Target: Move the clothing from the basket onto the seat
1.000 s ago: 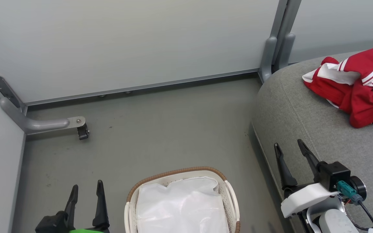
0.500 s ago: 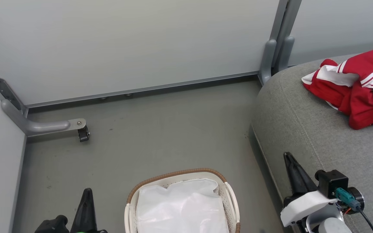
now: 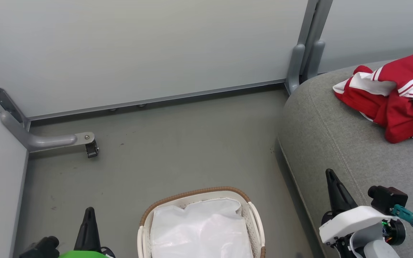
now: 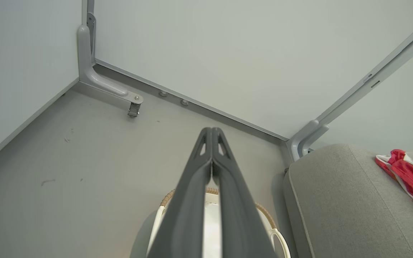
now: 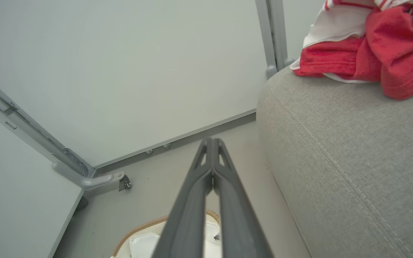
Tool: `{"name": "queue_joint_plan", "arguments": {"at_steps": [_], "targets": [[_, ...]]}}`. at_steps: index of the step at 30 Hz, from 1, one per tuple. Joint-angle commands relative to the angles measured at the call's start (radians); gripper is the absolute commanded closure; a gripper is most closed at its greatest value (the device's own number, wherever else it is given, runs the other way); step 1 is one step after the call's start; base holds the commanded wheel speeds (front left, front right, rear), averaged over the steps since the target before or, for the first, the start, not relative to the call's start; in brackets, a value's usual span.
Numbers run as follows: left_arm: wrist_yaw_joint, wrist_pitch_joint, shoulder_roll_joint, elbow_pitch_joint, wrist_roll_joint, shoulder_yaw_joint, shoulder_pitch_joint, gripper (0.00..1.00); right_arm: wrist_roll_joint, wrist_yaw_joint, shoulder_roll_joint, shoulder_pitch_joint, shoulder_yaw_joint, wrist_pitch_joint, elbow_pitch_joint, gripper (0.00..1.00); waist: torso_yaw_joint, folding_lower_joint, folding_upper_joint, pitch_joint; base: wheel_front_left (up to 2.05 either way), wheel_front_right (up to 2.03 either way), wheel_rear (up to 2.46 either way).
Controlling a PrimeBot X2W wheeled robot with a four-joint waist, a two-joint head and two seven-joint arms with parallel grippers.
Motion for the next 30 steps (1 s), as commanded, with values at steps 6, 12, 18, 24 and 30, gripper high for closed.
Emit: {"name": "queue_joint_plan", "arguments": {"at_steps": [6, 12, 18, 24, 30], "targets": [[-0.009, 0.03, 0.004, -0.01, -0.114, 0.019, -0.045, 1.0, 0.128, 0.0, -0.008, -0.018, -0.018, 0.03, -0.021, 1.0, -0.002, 0.0001, 0.0, -0.001, 0.0, 0.0, 0.0], [-0.016, 0.069, 0.005, -0.007, -0.246, 0.036, -0.07, 1.0, 0.279, 0.0, -0.01, -0.021, -0.037, 0.068, -0.026, 1.0, -0.004, 0.0001, 0.0, -0.002, 0.0, 0.0, 0.0], [-0.019, 0.09, 0.005, -0.006, -0.319, 0.046, -0.083, 1.0, 0.362, 0.0, -0.011, -0.022, -0.048, 0.089, -0.028, 1.0, -0.006, 0.0001, 0.0, -0.003, 0.0, 0.0, 0.0], [-0.022, 0.111, 0.005, -0.004, -0.389, 0.055, -0.096, 1.0, 0.442, 0.0, -0.012, -0.023, -0.059, 0.109, -0.03, 1.0, -0.008, 0.0001, 0.0, -0.004, 0.0, 0.0, 0.0], [-0.026, 0.13, 0.005, -0.003, -0.453, 0.064, -0.107, 1.0, 0.515, -0.001, -0.013, -0.023, -0.069, 0.128, -0.032, 1.0, -0.009, 0.0001, 0.0, -0.005, 0.0, 0.0, 0.0]]}}
